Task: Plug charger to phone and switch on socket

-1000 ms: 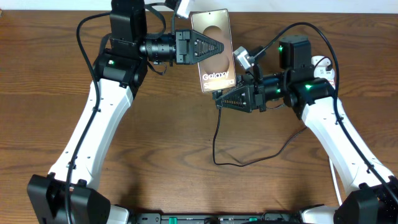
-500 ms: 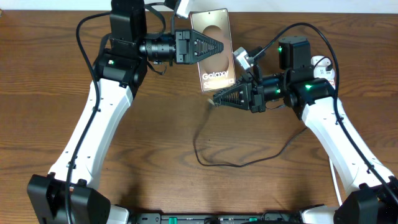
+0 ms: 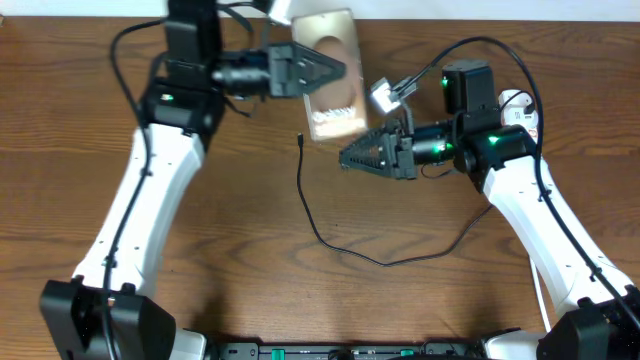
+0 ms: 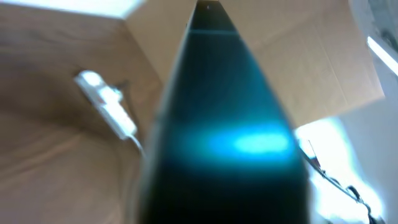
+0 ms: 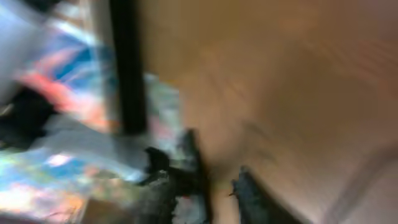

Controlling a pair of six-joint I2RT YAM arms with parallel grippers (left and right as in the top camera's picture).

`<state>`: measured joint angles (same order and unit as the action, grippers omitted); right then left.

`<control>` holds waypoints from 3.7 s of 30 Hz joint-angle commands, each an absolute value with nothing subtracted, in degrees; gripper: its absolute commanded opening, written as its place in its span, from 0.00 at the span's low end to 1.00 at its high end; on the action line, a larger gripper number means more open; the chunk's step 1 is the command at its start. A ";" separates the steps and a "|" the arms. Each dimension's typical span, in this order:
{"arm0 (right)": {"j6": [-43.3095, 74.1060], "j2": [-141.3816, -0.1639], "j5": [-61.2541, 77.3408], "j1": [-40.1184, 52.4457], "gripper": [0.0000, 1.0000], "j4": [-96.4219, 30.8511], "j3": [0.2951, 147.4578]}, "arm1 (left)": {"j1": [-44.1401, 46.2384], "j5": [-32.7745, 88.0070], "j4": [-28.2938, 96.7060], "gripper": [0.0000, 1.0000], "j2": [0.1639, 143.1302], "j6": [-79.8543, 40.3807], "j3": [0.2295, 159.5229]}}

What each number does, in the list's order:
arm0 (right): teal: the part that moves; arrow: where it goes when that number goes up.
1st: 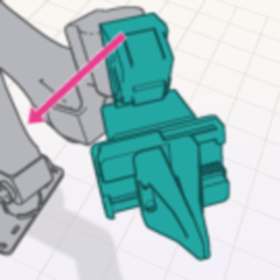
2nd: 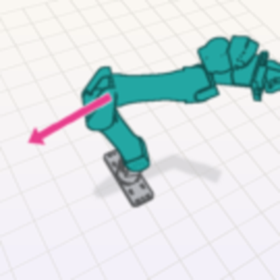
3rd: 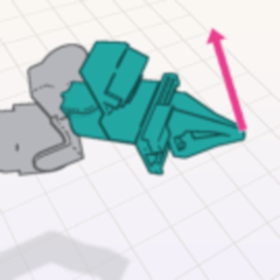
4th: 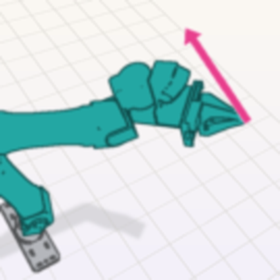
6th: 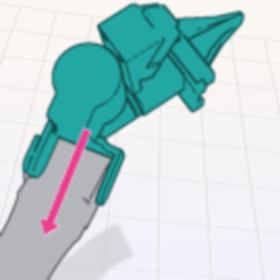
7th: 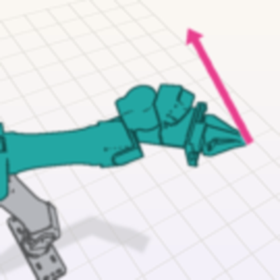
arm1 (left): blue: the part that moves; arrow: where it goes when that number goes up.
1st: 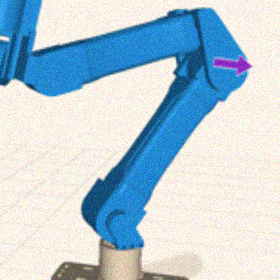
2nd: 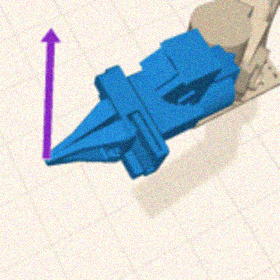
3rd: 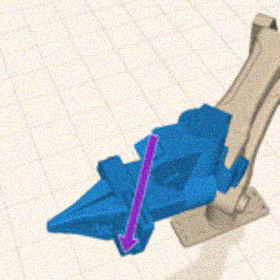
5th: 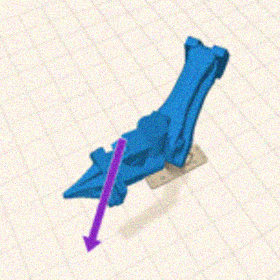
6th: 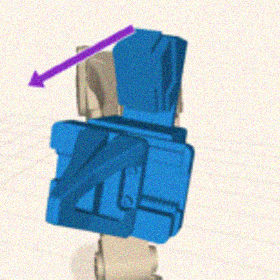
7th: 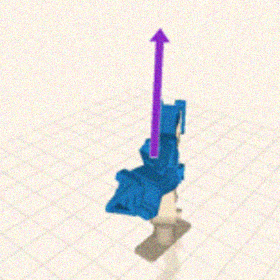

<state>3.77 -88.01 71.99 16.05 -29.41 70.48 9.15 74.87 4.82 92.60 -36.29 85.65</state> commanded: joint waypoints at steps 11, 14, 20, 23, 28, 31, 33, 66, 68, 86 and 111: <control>12.43 -89.91 21.78 29.56 0.55 -28.18 71.22 | -5.89 62.08 29.12 0.07 91.74 -24.82 86.48; 13.32 -93.73 16.21 32.80 0.55 -26.15 72.36 | -6.48 57.32 35.59 0.07 91.74 -21.56 86.48; 14.09 -104.71 9.67 37.67 0.56 -17.41 72.60 | -6.42 51.42 43.16 0.07 91.74 -16.91 86.48; 14.79 -110.45 6.85 39.20 0.55 -12.97 72.60 | -6.42 49.19 45.12 0.07 91.74 -16.05 86.48; 15.22 -117.75 -0.54 41.36 0.54 -8.75 72.60 | -6.42 48.77 46.04 0.08 91.74 -15.40 86.48; 15.25 -119.96 -3.11 41.71 0.53 -9.91 72.60 | -6.42 48.77 46.02 0.07 91.74 -15.40 86.48; 16.88 -119.57 -3.11 41.34 0.51 -13.67 72.75 | -6.42 48.77 46.02 0.07 91.74 -15.40 86.48; 35.33 -114.67 -8.47 23.35 0.48 -34.37 77.08 | -6.42 48.77 46.00 0.08 91.74 -15.22 86.48; 36.58 -116.46 -8.16 23.35 0.46 -33.56 77.08 | -6.42 48.77 46.02 0.08 91.74 -15.22 86.48; 37.71 -118.69 1.63 23.22 0.38 -31.16 77.30 | -6.42 48.77 45.82 0.07 91.74 -15.22 86.48; 39.81 -118.54 -12.97 28.86 0.42 -30.06 80.44 | -6.42 48.80 46.00 0.07 91.74 -15.22 86.48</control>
<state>38.87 -117.73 -8.64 28.14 -29.76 79.68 -6.33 47.66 46.11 92.58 -16.23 85.62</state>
